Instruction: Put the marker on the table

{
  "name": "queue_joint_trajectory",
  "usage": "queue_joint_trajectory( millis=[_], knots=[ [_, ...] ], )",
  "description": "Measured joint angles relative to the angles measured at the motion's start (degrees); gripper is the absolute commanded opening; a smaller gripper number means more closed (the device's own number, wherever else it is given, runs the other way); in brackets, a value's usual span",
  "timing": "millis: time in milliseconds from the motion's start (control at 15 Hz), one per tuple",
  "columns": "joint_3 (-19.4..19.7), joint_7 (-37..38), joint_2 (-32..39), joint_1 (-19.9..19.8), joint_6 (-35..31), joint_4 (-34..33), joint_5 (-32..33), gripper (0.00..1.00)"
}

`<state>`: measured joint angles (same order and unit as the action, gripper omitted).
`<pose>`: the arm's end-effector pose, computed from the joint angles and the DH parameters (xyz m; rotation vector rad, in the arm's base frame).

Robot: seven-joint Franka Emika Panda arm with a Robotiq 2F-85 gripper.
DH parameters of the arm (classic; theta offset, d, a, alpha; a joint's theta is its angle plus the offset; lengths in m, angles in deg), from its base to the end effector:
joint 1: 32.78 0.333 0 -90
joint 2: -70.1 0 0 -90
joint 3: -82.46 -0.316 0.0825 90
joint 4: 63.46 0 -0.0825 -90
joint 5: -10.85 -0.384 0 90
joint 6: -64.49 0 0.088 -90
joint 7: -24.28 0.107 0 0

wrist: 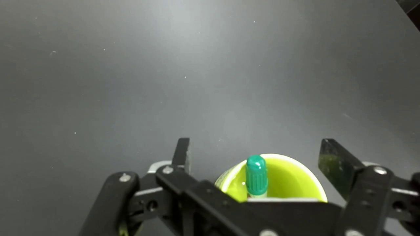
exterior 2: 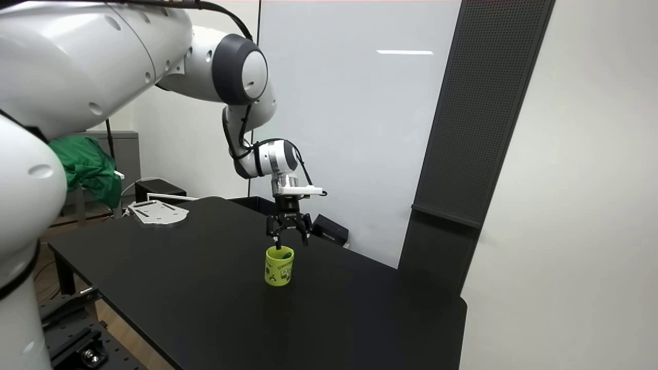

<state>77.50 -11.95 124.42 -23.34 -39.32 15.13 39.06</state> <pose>0.6638 0.1204 0.1192 2.3595 1.4603 -0.7882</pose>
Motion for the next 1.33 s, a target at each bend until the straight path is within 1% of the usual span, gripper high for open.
queue_joint_trajectory(
  millis=[1333],
  knots=[
    [0.0, -0.6, 1.3, 0.5, 0.1, -0.1, 0.0, 1.0]
  ],
)
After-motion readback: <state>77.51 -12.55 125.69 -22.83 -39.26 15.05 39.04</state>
